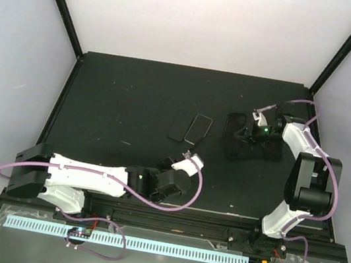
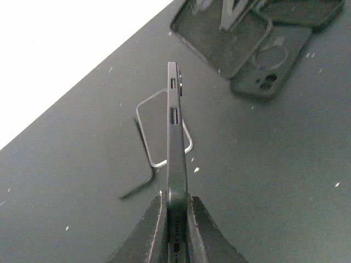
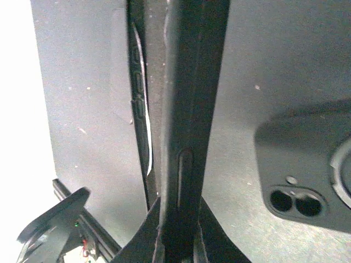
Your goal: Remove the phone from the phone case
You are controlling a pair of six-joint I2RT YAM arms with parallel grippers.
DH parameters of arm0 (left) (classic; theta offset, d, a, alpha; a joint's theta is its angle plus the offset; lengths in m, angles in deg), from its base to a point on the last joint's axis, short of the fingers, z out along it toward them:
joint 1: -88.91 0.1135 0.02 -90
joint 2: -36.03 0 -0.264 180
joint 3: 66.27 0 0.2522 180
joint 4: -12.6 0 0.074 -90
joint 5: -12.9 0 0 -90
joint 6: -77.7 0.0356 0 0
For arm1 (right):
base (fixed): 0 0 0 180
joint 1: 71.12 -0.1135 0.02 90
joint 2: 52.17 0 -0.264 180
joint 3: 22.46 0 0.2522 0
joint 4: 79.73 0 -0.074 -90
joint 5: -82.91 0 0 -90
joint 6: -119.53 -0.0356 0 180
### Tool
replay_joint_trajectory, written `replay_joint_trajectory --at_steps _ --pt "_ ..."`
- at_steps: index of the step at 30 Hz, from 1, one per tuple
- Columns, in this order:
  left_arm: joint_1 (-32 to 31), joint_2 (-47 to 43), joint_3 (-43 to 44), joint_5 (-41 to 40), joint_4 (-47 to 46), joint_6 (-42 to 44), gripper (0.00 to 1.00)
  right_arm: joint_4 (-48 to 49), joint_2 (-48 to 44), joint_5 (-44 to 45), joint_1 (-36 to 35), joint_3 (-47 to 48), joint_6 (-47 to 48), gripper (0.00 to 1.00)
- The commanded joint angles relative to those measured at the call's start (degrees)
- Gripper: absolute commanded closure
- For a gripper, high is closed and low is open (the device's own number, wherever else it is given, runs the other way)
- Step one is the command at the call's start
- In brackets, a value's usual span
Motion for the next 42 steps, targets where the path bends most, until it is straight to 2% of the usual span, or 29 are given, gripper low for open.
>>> replay_joint_trajectory --at_steps 1,4,10,22,23,26,28,30,36,40,42 --pt "-0.08 -1.98 0.54 -4.19 8.45 -4.56 0.99 2.89 2.01 -8.71 -0.41 2.22 -0.96 0.99" --pt "-0.08 -1.19 1.18 -5.85 12.78 -6.21 0.98 5.54 5.62 -9.23 -0.57 1.53 -4.22 0.99" --pt "-0.8 -1.26 0.11 -6.21 13.36 -5.92 0.99 4.86 13.63 -8.32 -0.83 4.42 -5.13 0.99" --pt "-0.83 1.21 -1.46 -8.74 13.11 -8.7 0.99 3.38 17.36 -2.39 -4.7 6.46 -3.9 0.99" --pt "-0.81 1.27 -1.41 -8.37 13.11 -8.69 0.98 3.38 17.62 -1.91 -4.72 6.56 -3.81 0.96" --pt "-0.89 1.73 -1.36 -7.65 13.17 -7.47 0.98 0.72 17.67 -0.27 -4.69 8.04 -1.62 0.79" --pt "-0.89 2.18 -1.29 -7.71 13.41 -6.86 0.98 -1.72 16.47 2.69 -4.69 9.48 0.54 0.67" --pt "-0.87 2.6 -1.14 -7.54 13.69 -6.24 0.98 -3.71 14.32 5.7 -4.6 10.19 2.65 0.61" --pt "-0.89 3.7 -0.1 -5.76 15.26 -4.81 0.98 -6.14 3.82 10.25 -3.87 7.49 8.77 0.53" --pt "-2.14 6.09 3.48 -5.37 20.12 -5.14 0.98 -3.98 -8.38 10.62 -3.96 -0.48 16.21 0.52" --pt "-3.08 7.4 4.66 -6.24 21.33 -4.21 0.98 -3.8 -14.27 7.44 -3.87 -4.36 21.51 0.5"
